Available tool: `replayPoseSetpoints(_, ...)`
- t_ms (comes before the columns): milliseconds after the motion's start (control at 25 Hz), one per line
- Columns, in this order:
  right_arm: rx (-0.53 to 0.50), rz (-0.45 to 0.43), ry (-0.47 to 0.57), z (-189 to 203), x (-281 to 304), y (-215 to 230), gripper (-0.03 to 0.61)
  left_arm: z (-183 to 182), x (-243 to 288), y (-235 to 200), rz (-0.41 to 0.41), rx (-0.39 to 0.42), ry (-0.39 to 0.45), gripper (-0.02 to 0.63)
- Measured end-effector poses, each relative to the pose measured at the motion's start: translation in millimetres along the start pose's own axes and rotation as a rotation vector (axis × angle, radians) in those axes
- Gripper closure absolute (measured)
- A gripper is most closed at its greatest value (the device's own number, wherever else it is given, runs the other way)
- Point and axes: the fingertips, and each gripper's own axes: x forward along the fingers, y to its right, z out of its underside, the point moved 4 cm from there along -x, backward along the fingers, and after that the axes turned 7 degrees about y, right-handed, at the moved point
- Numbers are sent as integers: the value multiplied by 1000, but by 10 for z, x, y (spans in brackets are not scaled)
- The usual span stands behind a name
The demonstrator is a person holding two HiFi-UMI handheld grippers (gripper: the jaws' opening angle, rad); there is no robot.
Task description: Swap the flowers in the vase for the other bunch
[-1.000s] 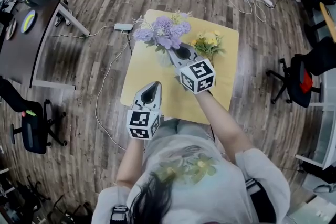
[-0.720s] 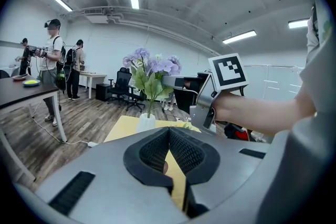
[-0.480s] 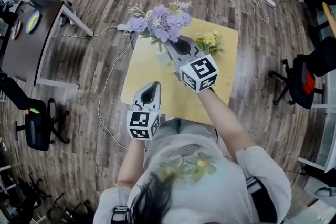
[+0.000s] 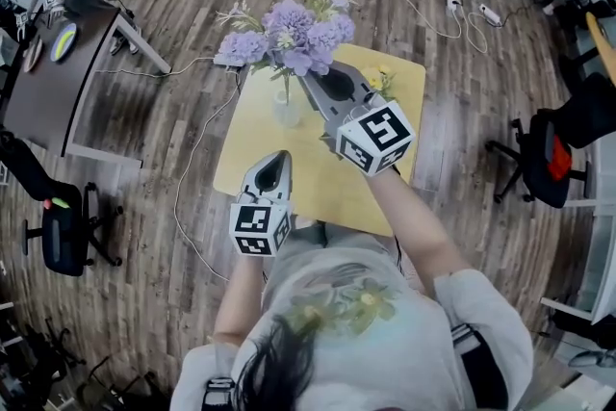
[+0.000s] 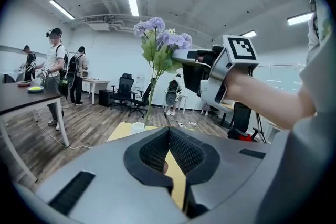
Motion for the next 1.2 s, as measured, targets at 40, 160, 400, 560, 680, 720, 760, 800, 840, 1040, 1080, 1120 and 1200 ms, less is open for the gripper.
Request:
replayPoseSetpoints(40, 9, -6, 15, -68, -34, -23, 538, -2, -14, 15, -1, -1, 1, 595)
replayPoseSetpoints(160, 16, -27, 42, -272, -156, -87, 538, -10, -53, 63, -6, -4, 6, 595)
replayPoseSetpoints(400, -7, -51, 13, -338, -373, -134, 538, 38, -104, 101, -14, -14, 5, 595)
replayPoseSetpoints(560, -10, -63, -56, -131, -540, -103, 538, 130, -138, 125, -18, -21, -7, 595)
replayPoseSetpoints(680, 10, -55, -132, 112, -685, -85, 538, 237, -201, 145, -14, -26, -30, 595)
replayPoseSetpoints(720, 22, -49, -157, 199, -740, -74, 538, 279, -224, 161, -11, -27, -40, 595)
replayPoseSetpoints(760, 36, -42, -180, 287, -799, -54, 538, 320, -243, 186, -8, -28, -50, 595)
replayPoseSetpoints(800, 51, -35, -203, 374, -860, -27, 538, 359, -258, 220, -3, -31, -59, 595)
replayPoseSetpoints(840, 63, -27, -225, 458, -921, 4, 538, 398, -269, 261, 2, -34, -69, 595)
replayPoseSetpoints(1040, 89, -2, -328, 813, -1161, 148, 538, 572, -288, 468, 34, -50, -114, 595)
replayPoseSetpoints(1080, 92, 0, -343, 869, -1188, 168, 538, 590, -288, 487, 37, -52, -119, 595)
replayPoseSetpoints(1120, 96, 2, -358, 927, -1214, 183, 538, 602, -289, 501, 38, -54, -121, 595)
replayPoseSetpoints(1200, 107, 6, -385, 1052, -1267, 204, 538, 618, -293, 523, 38, -56, -121, 595)
